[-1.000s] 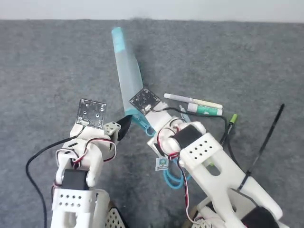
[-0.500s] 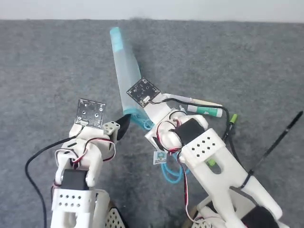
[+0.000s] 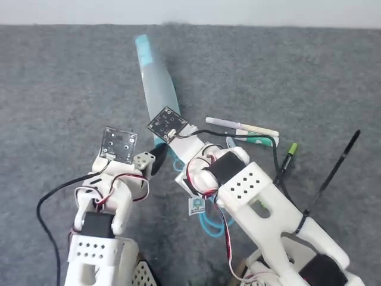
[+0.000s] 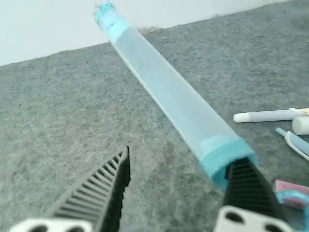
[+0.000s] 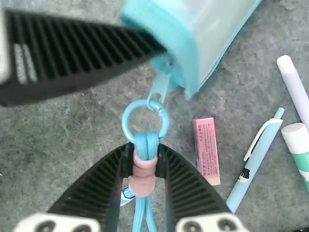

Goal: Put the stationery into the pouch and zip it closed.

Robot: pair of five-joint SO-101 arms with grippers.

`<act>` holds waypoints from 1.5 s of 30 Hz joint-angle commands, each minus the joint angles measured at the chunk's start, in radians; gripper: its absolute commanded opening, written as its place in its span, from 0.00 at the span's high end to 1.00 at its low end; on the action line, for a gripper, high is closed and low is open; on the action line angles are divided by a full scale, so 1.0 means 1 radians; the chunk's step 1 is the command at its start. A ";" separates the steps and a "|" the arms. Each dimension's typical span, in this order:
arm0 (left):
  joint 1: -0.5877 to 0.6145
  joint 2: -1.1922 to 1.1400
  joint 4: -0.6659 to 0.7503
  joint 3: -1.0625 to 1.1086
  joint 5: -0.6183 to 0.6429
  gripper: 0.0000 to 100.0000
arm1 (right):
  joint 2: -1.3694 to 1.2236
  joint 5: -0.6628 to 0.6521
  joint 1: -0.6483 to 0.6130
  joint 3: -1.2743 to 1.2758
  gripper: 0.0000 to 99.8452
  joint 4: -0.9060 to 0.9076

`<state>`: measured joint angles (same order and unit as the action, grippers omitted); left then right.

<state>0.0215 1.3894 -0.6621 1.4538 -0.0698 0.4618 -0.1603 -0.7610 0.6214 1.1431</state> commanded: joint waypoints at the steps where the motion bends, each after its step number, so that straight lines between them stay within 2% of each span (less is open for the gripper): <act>1: 0.023 -0.021 0.058 -0.007 -0.025 0.72 | 0.025 -0.017 -0.013 -0.048 0.99 0.016; 6: 0.020 -0.023 0.169 0.062 -0.046 0.81 | 0.024 -0.018 -0.036 0.006 0.99 -0.018; 11: 0.028 -0.023 0.164 0.065 -0.051 0.89 | 0.024 -0.018 -0.045 0.018 0.99 -0.021; 14: 0.028 -0.020 0.121 0.053 -0.002 0.99 | 0.024 -0.017 -0.013 0.020 0.99 -0.019; 15: 0.028 -0.020 0.103 0.041 0.015 0.99 | 0.024 -0.017 0.005 0.020 0.99 -0.019; 21: 0.029 -0.021 0.068 0.025 0.081 0.99 | 0.025 -0.038 0.122 0.054 0.99 -0.021; 27: 0.029 -0.021 0.072 0.042 0.083 0.99 | 0.025 -0.068 0.202 0.086 0.99 -0.028; 30: 0.020 -0.021 0.069 0.042 0.077 0.99 | 0.041 -0.064 0.194 0.081 0.99 -0.028; 33: 0.020 -0.021 0.071 0.042 0.011 0.98 | 0.107 -0.066 0.165 0.081 0.99 -0.021; 40: 0.020 -0.021 0.068 0.041 -0.002 0.79 | 0.377 -0.092 0.114 0.081 0.99 0.094; 45: 0.020 -0.021 0.068 0.042 -0.003 0.80 | 0.526 -0.118 0.074 0.089 0.99 0.170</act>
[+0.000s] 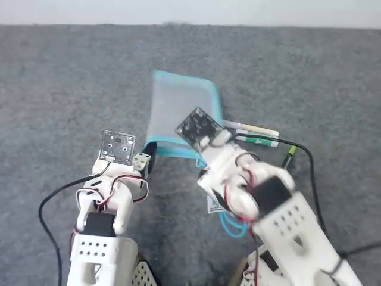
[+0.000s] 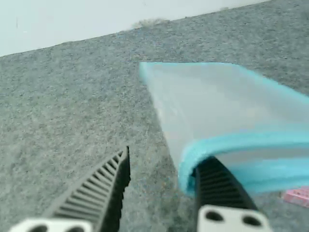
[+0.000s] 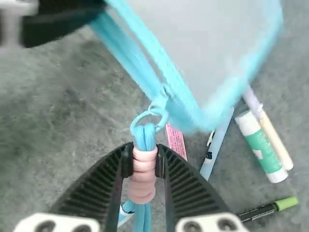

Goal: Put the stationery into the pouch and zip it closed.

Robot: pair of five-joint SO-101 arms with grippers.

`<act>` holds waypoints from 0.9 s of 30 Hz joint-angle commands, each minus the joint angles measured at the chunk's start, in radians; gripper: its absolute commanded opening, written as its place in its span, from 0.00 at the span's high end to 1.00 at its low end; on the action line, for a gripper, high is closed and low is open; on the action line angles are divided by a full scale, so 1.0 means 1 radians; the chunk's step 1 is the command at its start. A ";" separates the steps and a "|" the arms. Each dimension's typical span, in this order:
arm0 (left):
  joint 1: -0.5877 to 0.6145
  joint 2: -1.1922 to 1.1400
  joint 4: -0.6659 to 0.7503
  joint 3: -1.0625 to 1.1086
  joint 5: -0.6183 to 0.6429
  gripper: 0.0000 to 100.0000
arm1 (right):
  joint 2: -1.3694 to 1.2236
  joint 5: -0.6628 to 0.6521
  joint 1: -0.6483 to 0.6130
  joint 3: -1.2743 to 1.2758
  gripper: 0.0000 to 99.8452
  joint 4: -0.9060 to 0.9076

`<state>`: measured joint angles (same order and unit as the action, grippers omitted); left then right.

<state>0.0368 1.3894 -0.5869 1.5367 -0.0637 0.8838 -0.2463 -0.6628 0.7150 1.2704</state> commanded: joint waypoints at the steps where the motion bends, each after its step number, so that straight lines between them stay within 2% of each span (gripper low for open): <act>1: 0.005 -0.021 -0.008 -0.039 -0.009 0.81 | 0.125 -0.041 -0.031 -0.005 0.99 0.059; 5: 0.002 -0.021 0.018 -0.012 -0.009 0.84 | 0.174 -0.068 -0.035 -0.003 0.99 0.093; 11: -0.043 -0.021 0.071 0.035 -0.009 0.99 | 0.177 -0.072 -0.035 -0.003 0.99 0.101; 17: -0.005 -0.017 0.069 0.022 -0.002 0.99 | 0.176 -0.103 -0.016 0.051 0.99 0.070; 21: 0.066 -0.021 0.069 0.004 0.029 0.99 | 0.176 -0.107 0.093 0.072 0.99 0.045; 27: 0.060 -0.021 0.066 0.004 0.032 0.99 | 0.176 -0.106 0.134 0.080 0.99 0.050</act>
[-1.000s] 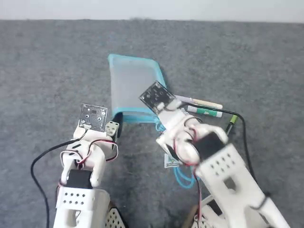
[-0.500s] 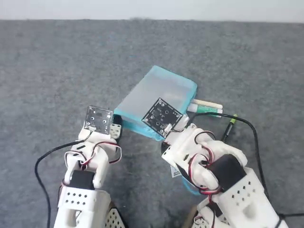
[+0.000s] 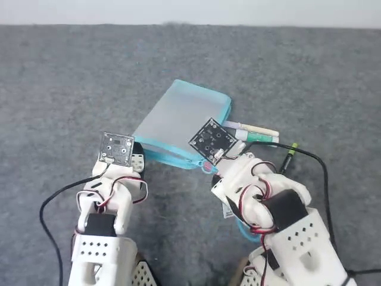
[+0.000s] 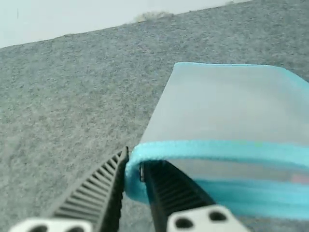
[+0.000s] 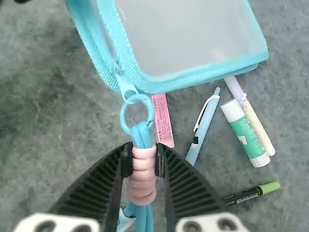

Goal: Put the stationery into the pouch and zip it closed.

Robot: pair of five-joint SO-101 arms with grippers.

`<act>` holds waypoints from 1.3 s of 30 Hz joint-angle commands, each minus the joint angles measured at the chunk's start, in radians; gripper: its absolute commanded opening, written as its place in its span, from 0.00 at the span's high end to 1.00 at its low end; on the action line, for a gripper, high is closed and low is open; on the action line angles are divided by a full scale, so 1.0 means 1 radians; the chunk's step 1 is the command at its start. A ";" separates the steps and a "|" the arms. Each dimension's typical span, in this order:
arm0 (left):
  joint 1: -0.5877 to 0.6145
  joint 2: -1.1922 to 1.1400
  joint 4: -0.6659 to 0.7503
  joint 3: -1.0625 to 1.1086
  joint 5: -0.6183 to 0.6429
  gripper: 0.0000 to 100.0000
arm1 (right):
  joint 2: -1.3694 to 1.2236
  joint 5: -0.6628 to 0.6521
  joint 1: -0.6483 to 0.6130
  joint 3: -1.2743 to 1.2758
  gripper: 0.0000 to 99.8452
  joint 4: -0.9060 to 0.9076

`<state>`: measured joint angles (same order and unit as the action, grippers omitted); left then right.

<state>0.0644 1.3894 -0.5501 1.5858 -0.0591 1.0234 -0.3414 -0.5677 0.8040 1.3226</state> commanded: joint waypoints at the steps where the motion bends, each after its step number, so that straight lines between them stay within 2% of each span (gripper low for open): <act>1: 0.034 -0.021 0.029 -0.047 0.029 0.99 | 0.036 -0.011 0.041 -0.009 0.99 -0.002; 6: 0.048 -0.021 0.026 -0.053 0.104 0.99 | 0.035 -0.006 0.091 -0.008 0.99 0.001; 12: 0.078 -0.021 -0.025 -0.093 0.115 0.99 | 0.022 -0.006 0.124 -0.008 0.99 0.002; 21: 0.084 -0.021 -0.028 -0.096 0.143 0.99 | -0.249 -0.003 0.186 -0.083 0.99 -0.021; 27: 0.075 -0.021 -0.026 -0.091 0.147 0.99 | -0.275 0.015 0.191 -0.094 0.88 -0.004; 39: 0.075 -0.021 -0.026 -0.090 0.149 0.99 | -0.274 0.025 0.188 -0.095 0.87 -0.027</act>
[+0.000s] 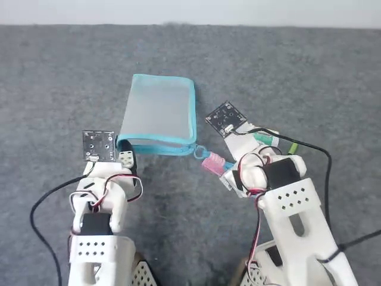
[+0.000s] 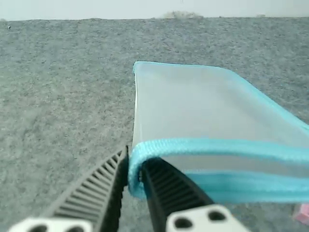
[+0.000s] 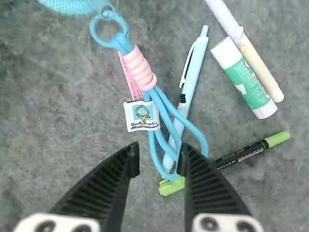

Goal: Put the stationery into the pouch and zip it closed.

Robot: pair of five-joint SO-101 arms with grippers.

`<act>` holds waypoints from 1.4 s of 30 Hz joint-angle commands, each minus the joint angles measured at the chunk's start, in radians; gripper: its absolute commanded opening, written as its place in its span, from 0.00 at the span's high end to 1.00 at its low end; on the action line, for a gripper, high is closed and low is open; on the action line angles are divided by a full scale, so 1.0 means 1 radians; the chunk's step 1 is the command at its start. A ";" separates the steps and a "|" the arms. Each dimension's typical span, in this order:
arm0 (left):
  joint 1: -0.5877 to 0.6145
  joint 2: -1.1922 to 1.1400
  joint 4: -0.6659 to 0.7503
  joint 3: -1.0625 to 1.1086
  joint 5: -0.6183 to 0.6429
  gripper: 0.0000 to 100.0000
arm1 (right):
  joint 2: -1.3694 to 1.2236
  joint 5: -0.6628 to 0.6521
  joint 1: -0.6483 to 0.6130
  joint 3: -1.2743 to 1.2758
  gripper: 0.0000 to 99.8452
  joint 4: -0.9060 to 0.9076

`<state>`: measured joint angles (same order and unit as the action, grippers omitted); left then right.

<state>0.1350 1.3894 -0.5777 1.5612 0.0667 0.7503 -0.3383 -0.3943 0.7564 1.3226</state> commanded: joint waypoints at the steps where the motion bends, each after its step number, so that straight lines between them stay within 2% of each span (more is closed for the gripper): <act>1: 0.005 -0.021 0.002 -0.065 0.023 0.99 | -0.001 0.023 0.015 -0.048 0.87 -0.030; 9: 0.005 -0.015 0.003 -0.071 0.025 0.99 | -0.008 0.038 0.050 -0.054 0.87 -0.028; 12: 0.005 -0.015 0.003 -0.071 0.025 0.99 | -0.015 0.031 0.148 -0.052 0.87 -0.010; 17: 0.005 -0.015 0.003 -0.070 0.025 0.99 | -0.015 -0.074 0.348 -0.072 0.87 0.015; 21: 0.009 -0.015 0.003 -0.070 0.025 0.99 | -0.019 -0.178 0.401 -0.068 0.87 0.070; 26: 0.006 -0.015 0.003 -0.067 0.025 0.99 | -0.139 -0.032 0.535 -0.068 0.87 0.062; 29: 0.012 -0.015 0.003 -0.067 0.025 0.99 | -0.263 0.061 0.567 -0.068 0.87 0.013; 34: 0.012 -0.015 0.003 -0.065 0.023 0.99 | -0.467 0.198 0.562 -0.068 0.87 -0.128; 38: 0.012 -0.015 0.003 -0.065 0.021 0.99 | -0.578 0.235 0.555 -0.071 0.87 -0.213; 42: 0.006 -0.015 0.003 -0.067 0.018 0.99 | -0.638 0.284 0.496 -0.075 0.87 -0.255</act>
<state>0.1381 1.3894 -0.5777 1.5612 0.0667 0.1151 -0.1051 0.1488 0.7442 1.1001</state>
